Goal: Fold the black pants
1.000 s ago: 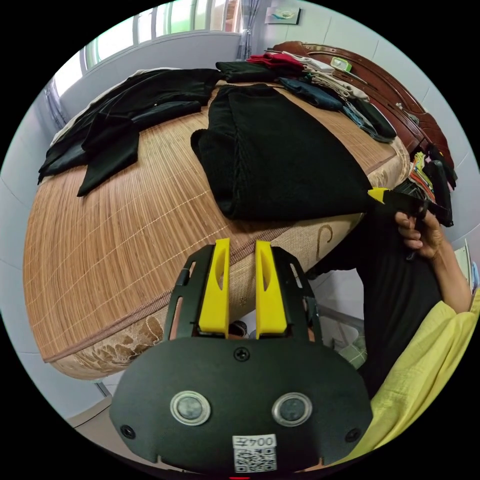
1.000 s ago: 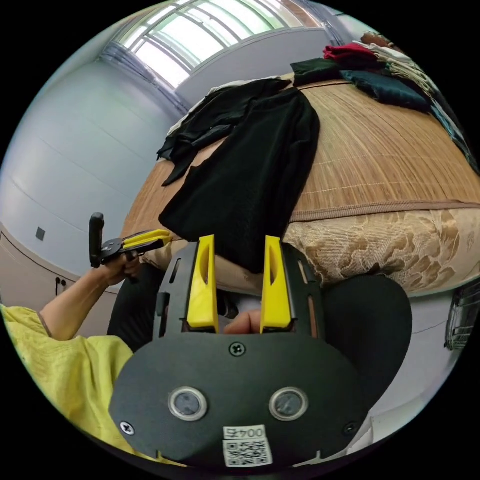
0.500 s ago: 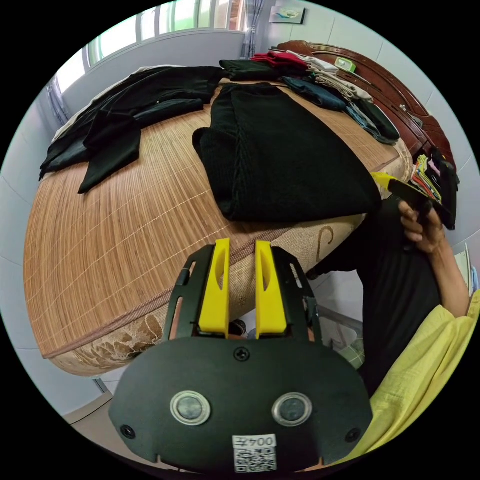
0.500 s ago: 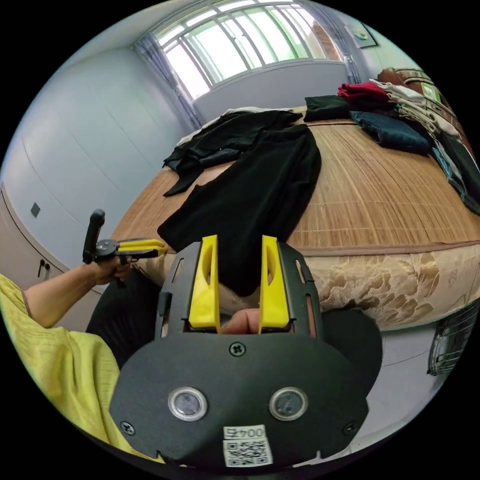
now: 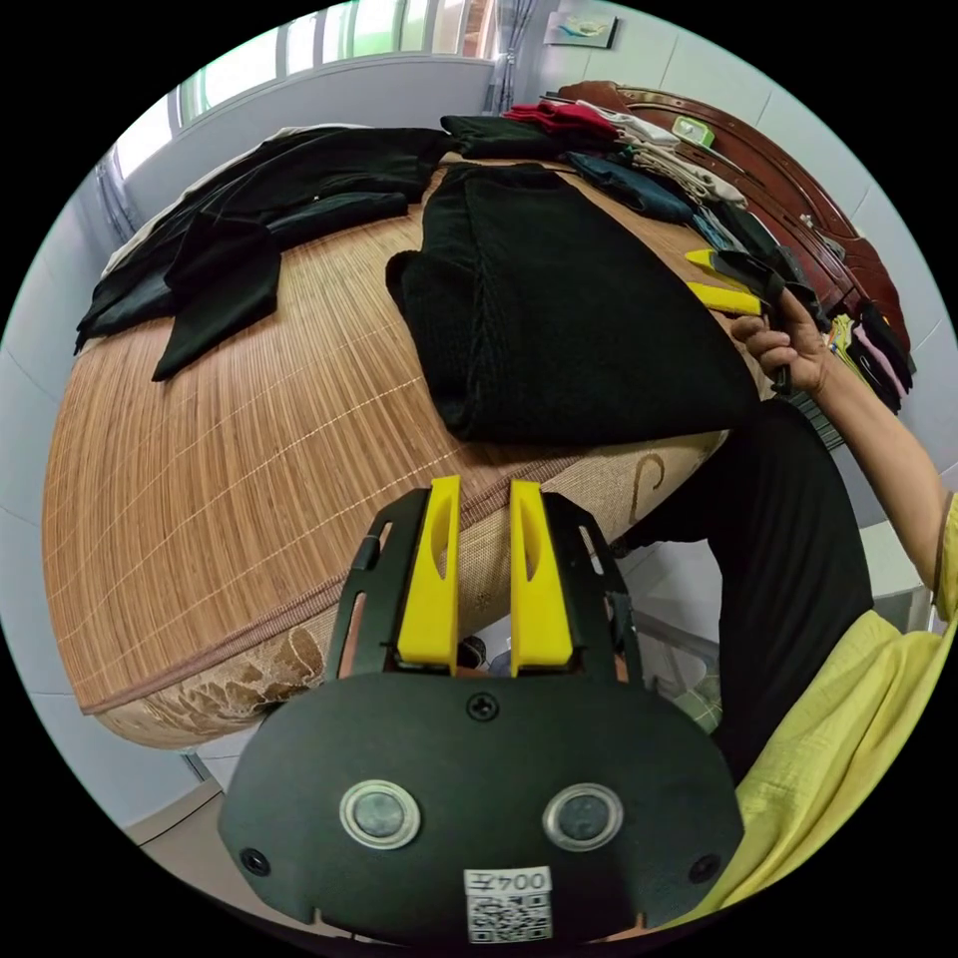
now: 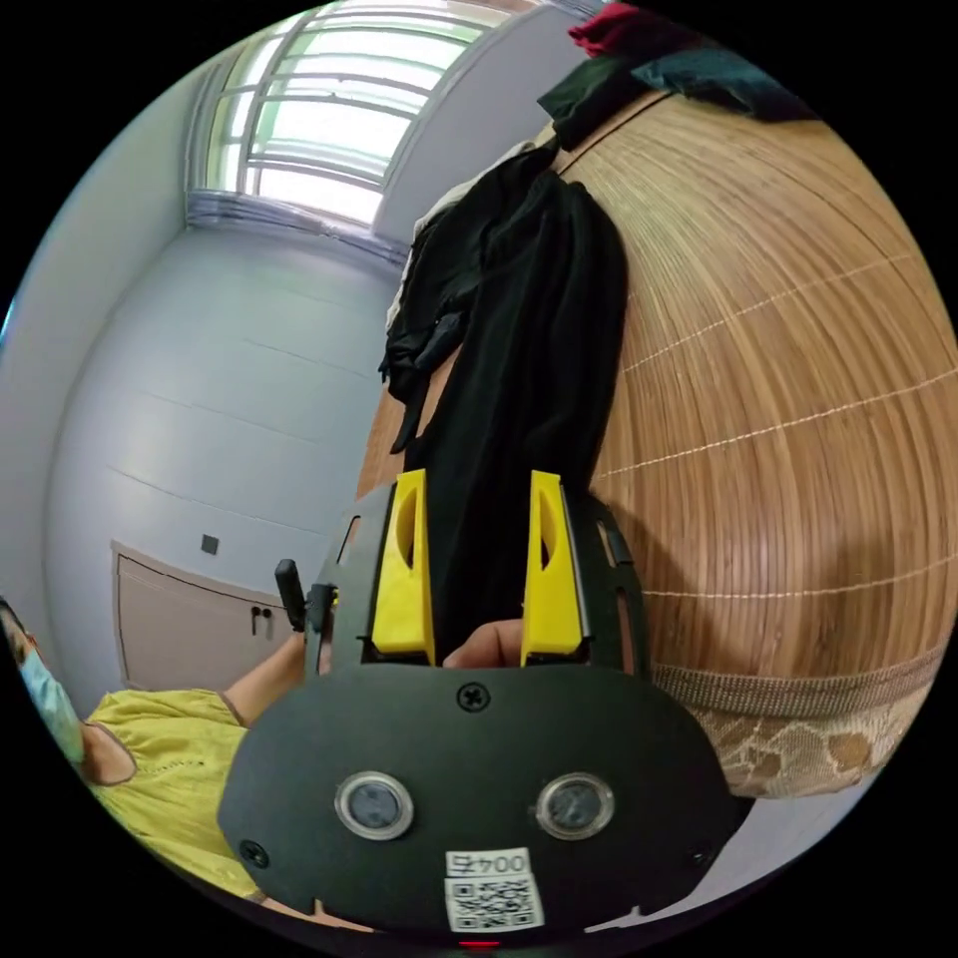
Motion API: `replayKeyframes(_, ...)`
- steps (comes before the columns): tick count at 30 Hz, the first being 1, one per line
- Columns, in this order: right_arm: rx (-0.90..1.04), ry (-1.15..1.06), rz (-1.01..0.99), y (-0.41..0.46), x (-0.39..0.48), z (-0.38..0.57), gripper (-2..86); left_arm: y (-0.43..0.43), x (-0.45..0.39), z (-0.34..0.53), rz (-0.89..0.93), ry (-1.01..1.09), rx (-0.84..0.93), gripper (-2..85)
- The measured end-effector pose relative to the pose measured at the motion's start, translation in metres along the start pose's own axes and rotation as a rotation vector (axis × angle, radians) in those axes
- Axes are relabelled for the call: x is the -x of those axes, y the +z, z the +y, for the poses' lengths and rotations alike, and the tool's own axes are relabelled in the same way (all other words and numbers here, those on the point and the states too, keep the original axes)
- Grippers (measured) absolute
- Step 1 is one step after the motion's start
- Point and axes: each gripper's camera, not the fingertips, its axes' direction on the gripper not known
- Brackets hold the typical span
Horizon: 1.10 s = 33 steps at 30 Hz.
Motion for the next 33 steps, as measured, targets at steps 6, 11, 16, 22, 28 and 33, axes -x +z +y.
replayKeyframes(6,0.106,0.046,-0.1,0.007,-0.01,-0.008,14.1,0.005,0.008,0.001,0.007,0.002,0.005,7.4)
replayKeyframes(11,0.167,0.018,-0.112,0.004,-0.001,-0.005,13.2,0.01,0.016,0.003,0.011,0.001,0.003,7.3)
replayKeyframes(16,0.312,-0.029,-0.093,0.014,0.014,0.01,12.4,0.016,0.026,0.002,0.014,0.001,0.002,7.1)
replayKeyframes(22,0.371,-0.091,0.03,0.03,0.054,0.032,12.3,0.022,0.04,0.001,0.024,-0.005,-0.002,7.0)
replayKeyframes(28,0.441,-0.195,0.217,0.04,0.098,0.033,4.9,0.03,0.055,-0.002,0.028,0.001,-0.003,7.0)
replayKeyframes(33,0.553,-0.24,0.508,0.054,0.118,0.034,4.2,0.036,0.068,-0.003,0.028,0.0,-0.019,7.5)
